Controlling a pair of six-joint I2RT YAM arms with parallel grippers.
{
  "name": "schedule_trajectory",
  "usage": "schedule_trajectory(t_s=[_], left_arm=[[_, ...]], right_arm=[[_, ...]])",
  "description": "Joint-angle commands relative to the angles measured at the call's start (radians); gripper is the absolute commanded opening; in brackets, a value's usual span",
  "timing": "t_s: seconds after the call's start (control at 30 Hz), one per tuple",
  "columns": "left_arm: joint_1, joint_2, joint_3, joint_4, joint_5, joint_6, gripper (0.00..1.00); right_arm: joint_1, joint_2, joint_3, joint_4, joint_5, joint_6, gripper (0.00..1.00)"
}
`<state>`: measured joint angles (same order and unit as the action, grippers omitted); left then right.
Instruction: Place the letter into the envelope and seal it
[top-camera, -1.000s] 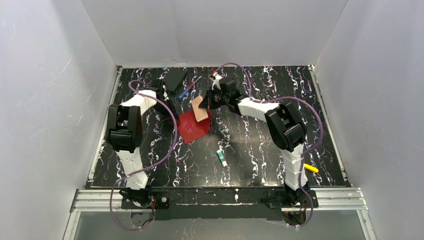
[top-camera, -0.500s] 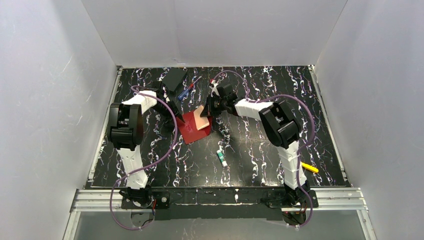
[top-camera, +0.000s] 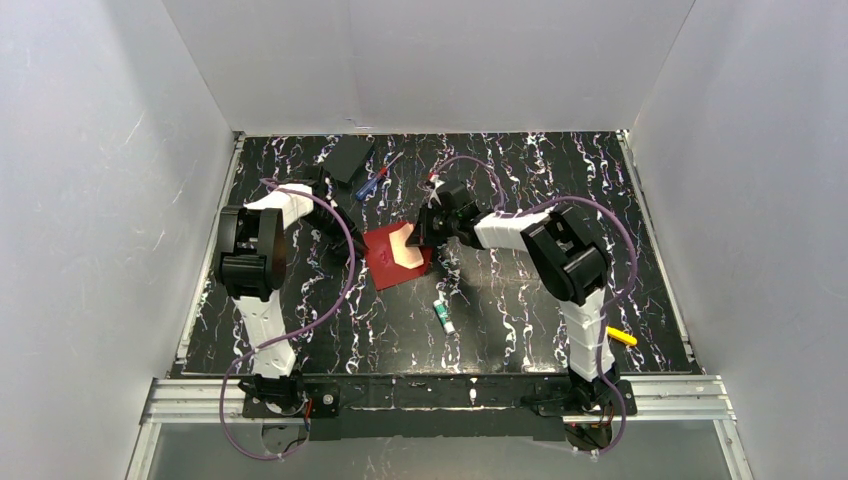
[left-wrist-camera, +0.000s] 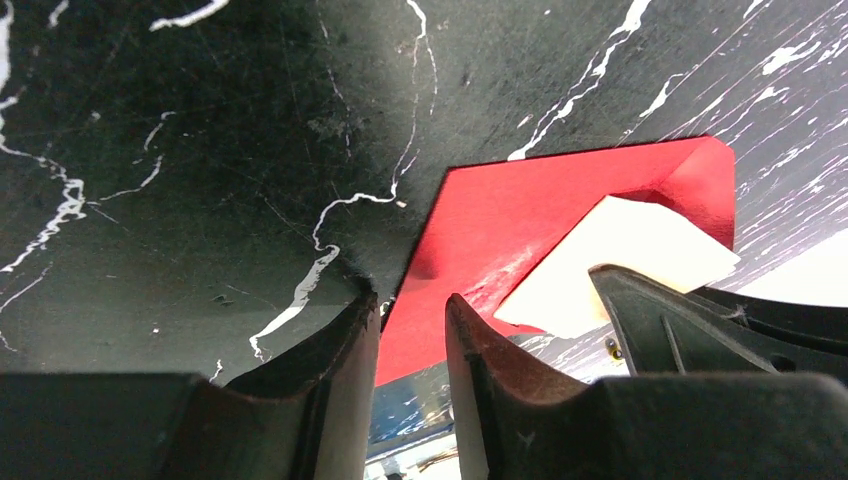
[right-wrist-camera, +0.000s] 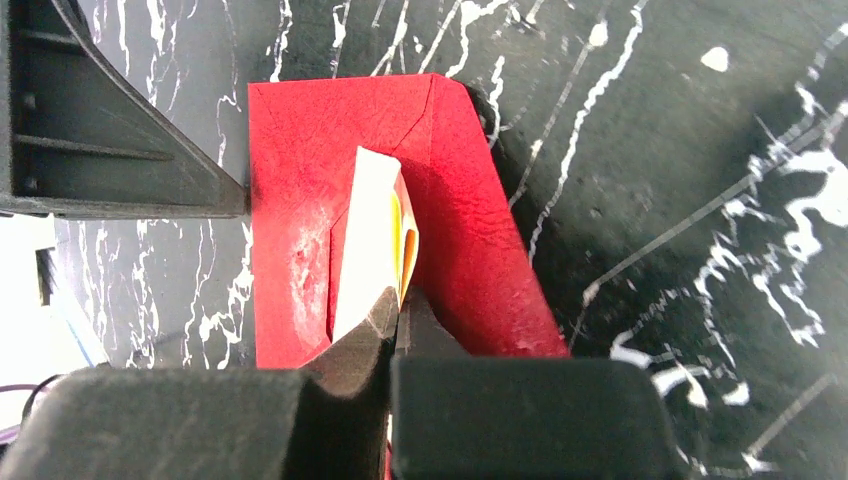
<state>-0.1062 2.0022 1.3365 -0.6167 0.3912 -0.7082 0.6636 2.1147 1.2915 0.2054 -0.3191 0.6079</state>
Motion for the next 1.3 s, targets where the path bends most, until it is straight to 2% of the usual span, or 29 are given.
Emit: schedule_trajectory(t_s=[0.0, 0.23, 0.33, 0.47, 0.57, 0.77, 0.93, 1.27], left_arm=[[-0.001, -0.008, -0.046, -0.005, -0.074, -0.021, 0.29], [-0.001, 0.008, -0.037, 0.014, -0.050, -0.022, 0.27], [-0.001, -0.031, -0.033, 0.061, -0.002, 0.002, 0.26], [-0.001, -0.119, -0.064, 0.163, 0.048, 0.009, 0.24], [-0.002, -0.157, -0.117, 0.326, 0.127, 0.001, 0.25], [-0.004, -0.116, -0.152, 0.482, 0.217, -0.045, 0.22], [-0.005, -0.032, -0.116, 0.433, 0.147, -0.061, 0.15], [-0.007, 0.028, -0.071, 0.256, 0.018, -0.038, 0.13]], right_arm=[[0.005, -0.087, -0.042, 0.033, 0.106, 0.064, 0.01], [0.005, -0.129, -0.072, 0.054, 0.133, 0.074, 0.01], [0.005, -0.135, -0.072, 0.042, 0.137, 0.068, 0.01], [0.005, -0.145, -0.082, 0.052, 0.144, 0.078, 0.01], [0.005, -0.124, -0.066, 0.052, 0.117, 0.077, 0.01], [0.004, -0.099, -0.061, 0.056, 0.090, 0.078, 0.01], [0.004, -0.097, -0.064, 0.052, 0.089, 0.088, 0.01], [-0.006, -0.153, -0.142, 0.072, 0.132, 0.154, 0.01]])
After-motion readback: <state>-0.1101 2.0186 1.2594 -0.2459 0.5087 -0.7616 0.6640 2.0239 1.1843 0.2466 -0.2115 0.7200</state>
